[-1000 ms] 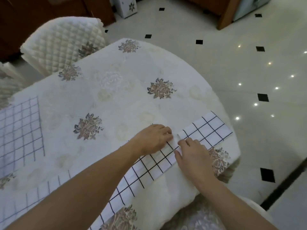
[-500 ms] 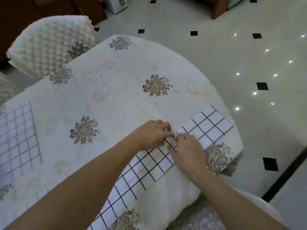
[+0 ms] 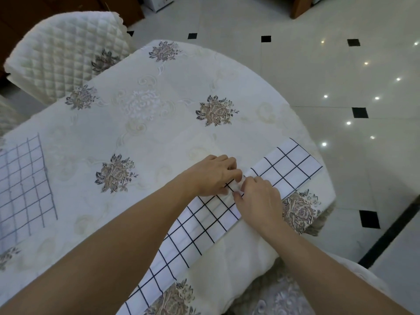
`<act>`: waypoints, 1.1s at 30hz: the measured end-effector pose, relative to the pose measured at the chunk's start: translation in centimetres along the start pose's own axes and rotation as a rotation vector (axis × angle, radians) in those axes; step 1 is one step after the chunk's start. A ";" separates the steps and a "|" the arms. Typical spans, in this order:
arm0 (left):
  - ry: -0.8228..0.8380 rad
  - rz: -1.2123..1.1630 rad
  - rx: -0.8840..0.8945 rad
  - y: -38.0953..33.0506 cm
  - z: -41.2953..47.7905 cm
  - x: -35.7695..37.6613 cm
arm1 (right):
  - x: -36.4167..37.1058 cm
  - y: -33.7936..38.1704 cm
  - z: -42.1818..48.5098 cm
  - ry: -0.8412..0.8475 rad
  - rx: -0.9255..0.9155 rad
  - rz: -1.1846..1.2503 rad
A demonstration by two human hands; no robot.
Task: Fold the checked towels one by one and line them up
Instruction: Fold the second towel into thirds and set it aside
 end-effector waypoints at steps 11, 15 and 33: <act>0.087 -0.035 0.002 0.1 0.2 -0.5 | -0.3 0.8 -1.0 0.028 -0.124 0.150; 0.106 -0.039 -0.001 0.4 0.4 -0.9 | -0.8 0.6 -1.0 0.060 -0.121 0.243; -0.110 -0.132 -0.218 3.5 -1.3 -8.4 | -6.9 -1.6 4.6 0.040 -0.062 0.503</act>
Point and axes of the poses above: each hand's wrist, its own z-axis towards the middle knuckle, its own x-axis out of the palm, y = z × x, the point moved 4 cm from there along z, towards the middle knuckle, and after that the axes turned 3 degrees about y, right-handed, at the moved point
